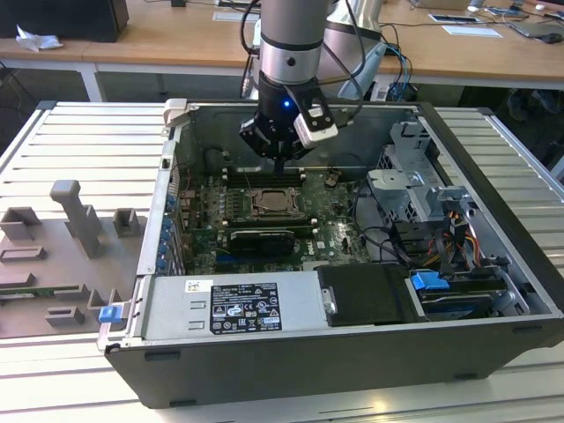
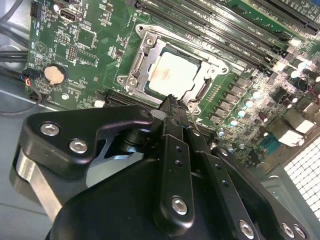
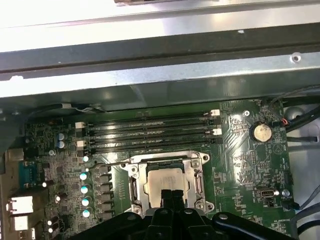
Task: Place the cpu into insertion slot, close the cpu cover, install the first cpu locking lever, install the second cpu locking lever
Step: 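Install the first cpu locking lever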
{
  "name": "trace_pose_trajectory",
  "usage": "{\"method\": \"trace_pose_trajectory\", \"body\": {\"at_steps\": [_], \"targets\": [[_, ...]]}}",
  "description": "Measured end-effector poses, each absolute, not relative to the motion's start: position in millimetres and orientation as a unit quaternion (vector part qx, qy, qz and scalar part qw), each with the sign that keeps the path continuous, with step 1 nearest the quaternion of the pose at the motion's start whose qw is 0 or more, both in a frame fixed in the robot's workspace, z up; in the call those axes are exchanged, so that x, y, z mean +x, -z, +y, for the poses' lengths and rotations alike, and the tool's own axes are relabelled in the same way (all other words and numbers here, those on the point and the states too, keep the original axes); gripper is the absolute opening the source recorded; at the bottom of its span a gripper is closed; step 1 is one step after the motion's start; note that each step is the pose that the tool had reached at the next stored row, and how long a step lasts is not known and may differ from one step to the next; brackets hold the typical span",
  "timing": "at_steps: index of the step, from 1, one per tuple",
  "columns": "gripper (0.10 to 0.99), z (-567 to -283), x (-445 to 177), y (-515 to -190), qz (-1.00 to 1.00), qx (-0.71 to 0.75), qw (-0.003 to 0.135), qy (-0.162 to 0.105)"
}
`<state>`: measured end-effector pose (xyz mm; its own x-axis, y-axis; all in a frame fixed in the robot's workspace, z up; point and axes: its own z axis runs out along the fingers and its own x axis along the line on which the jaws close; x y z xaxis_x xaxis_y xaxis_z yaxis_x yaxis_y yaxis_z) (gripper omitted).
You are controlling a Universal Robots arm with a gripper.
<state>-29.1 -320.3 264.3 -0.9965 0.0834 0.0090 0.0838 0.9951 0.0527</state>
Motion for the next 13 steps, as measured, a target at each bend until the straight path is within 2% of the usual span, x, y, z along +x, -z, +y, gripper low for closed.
{"method": "trace_pose_trajectory", "body": {"at_steps": [13], "targets": [[0.106,-322.5,-53.2,-264.1,-0.999,-0.033,-0.001,0.028]]}}
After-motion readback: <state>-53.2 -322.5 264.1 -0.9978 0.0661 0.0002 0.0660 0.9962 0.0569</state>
